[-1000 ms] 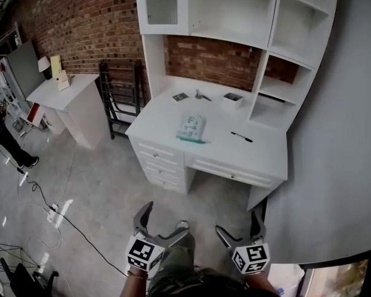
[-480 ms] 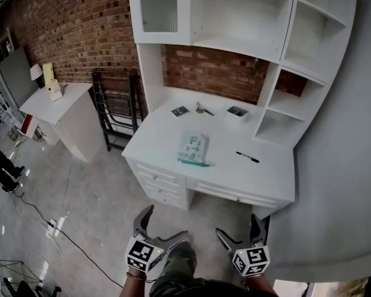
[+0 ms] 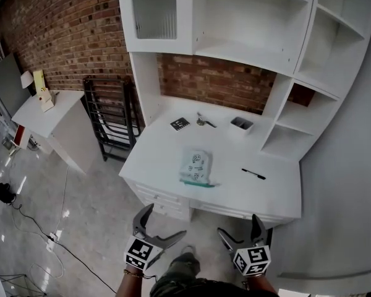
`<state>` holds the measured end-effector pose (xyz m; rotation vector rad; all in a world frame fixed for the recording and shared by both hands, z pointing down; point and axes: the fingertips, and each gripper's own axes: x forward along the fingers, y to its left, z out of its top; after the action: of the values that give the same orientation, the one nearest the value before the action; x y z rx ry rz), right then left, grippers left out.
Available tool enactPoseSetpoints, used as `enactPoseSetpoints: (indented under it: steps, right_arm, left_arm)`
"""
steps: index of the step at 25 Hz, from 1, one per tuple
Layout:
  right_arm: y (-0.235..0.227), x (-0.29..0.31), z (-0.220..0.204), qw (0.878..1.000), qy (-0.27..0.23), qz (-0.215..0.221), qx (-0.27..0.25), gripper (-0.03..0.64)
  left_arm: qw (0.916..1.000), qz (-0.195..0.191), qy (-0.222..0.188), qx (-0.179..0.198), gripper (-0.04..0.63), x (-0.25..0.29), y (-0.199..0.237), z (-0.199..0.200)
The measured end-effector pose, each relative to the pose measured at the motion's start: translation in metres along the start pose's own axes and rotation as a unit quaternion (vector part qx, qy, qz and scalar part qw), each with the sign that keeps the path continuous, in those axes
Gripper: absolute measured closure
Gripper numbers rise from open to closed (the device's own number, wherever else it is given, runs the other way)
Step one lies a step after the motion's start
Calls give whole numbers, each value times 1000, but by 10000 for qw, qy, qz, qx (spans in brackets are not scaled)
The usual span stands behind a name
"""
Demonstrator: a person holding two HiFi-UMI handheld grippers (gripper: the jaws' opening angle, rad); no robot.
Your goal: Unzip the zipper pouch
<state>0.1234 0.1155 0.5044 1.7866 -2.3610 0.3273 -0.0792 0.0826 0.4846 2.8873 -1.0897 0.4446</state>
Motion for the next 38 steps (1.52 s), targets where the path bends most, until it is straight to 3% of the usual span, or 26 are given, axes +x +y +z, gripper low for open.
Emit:
enactPoseSetpoints:
  steps: [10,15,23,32,38]
  right_arm:
    - [-9,76,23,9998,-59,-156,148,54]
    - [-11,98,29,9995,-75,-198,222,54]
    - [-13,107,20,9995,102,-235,176,55]
    - [-12,131,24,9997,111,-147,175,58]
    - [-24,144,31,9995,89,-233,189,60]
  left_arm:
    - [9986,-510,77,122,29,40,53,-12]
    - [9948,-945,360,147,34,52,59,-33]
    - [9933,-932,662,148,87,49,73,-60]
    - [9845,-1158,1088,745,106,83,105,-79]
    - [9768,-1437,1290,930,126,121,121,-89]
